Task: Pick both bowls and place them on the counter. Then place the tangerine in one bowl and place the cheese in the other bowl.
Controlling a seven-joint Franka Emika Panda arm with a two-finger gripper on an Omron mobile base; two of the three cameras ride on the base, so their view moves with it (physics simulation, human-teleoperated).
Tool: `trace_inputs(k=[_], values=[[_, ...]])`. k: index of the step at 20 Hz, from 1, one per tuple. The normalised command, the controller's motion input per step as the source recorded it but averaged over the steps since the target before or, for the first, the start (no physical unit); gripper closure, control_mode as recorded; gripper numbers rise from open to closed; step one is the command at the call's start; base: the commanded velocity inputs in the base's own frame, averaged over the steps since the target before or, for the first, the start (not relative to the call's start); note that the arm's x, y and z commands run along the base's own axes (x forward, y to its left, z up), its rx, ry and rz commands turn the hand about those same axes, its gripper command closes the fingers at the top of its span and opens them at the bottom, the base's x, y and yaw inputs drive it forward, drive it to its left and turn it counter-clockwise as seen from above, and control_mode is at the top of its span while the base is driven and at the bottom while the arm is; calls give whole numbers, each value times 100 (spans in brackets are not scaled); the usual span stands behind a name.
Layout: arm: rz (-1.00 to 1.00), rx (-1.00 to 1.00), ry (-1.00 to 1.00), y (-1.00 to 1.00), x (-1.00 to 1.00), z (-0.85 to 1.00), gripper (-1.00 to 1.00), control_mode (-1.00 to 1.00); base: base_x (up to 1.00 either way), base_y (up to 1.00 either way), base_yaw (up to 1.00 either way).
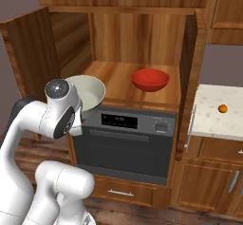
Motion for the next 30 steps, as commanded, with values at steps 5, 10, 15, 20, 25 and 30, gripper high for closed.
trace_inputs(k=[5,10,15,20,25,30], values=[[0,0,0,0,0,0,100,100,-66,0,-15],[0,0,0,0,0,0,100,100,-63,0,-28],[0,0,0,0,0,0,100,100,-49,0,-37],[0,0,0,0,0,0,100,100,-17,-23,-13],[0,0,0,0,0,0,100,100,0,-49,0],[0,0,0,0,0,0,100,100,7,-68,0]])
